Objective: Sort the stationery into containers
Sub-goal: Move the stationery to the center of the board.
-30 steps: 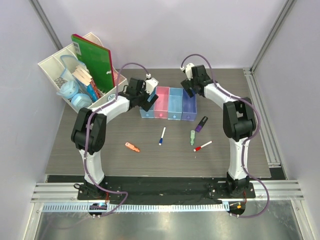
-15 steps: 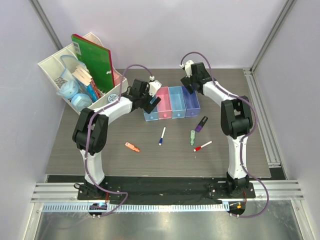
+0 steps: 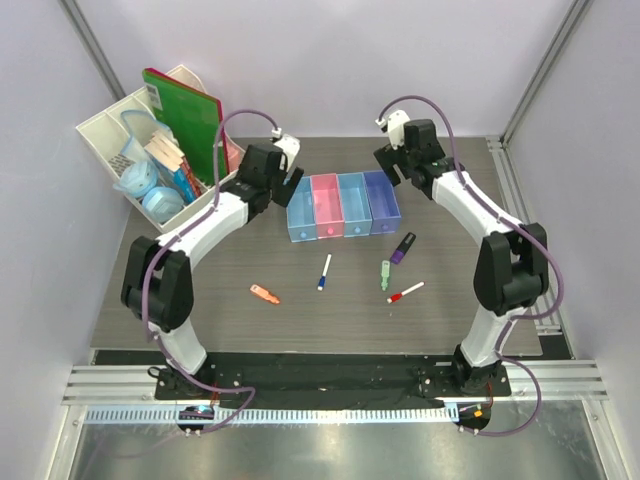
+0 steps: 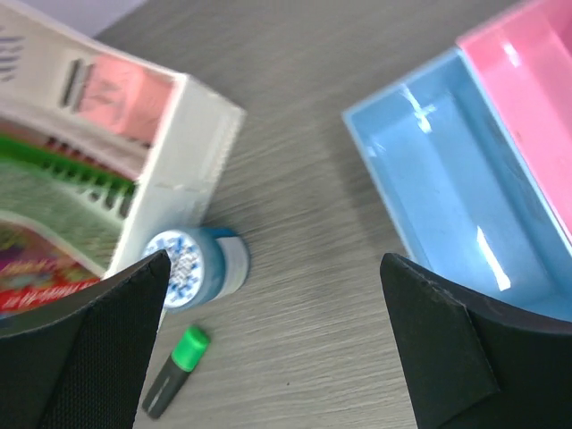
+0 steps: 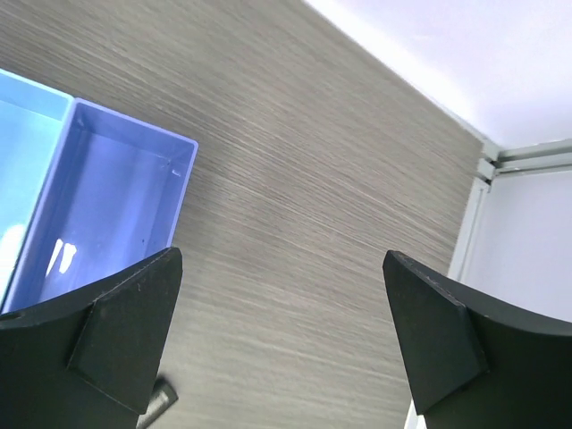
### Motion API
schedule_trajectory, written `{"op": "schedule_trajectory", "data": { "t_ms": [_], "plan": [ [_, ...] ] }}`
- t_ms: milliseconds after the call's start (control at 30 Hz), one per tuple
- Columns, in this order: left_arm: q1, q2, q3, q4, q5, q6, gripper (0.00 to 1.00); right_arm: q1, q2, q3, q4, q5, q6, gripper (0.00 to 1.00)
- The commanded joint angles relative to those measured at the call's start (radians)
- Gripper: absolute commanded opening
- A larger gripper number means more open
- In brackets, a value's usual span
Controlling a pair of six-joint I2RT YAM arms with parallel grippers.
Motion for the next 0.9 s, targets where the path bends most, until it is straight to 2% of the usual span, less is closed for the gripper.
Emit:
{"op": "schedule_trajectory", "data": {
  "t_ms": [0, 133, 333, 500, 867],
  "plan": [
    [0.012, -0.068, -0.049, 0.020, -0.184, -0.127, 1.00, -0.003, -0.113, -0.051, 0.018, -0.022, 0.036, 1.00],
    [0.057, -0.054, -0.083, 0.011, -0.189, -0.139, 1.00, -0.003, -0.155, -0.081, 0.015, -0.031, 0.052, 1.00],
    [0.167, 0.036, -0.011, -0.120, -0.160, -0.338, 0.97, -0.005, -0.182, -0.114, 0.015, -0.055, 0.073, 1.00],
    [0.190, 0.076, 0.004, -0.120, -0.216, -0.407, 0.96, -0.003, -0.184, -0.115, 0.004, -0.055, 0.073, 1.00],
    [0.192, 0.164, 0.048, -0.109, -0.198, -0.426, 0.97, -0.002, -0.187, -0.109, -0.014, -0.097, 0.106, 0.99]
  ]
}}
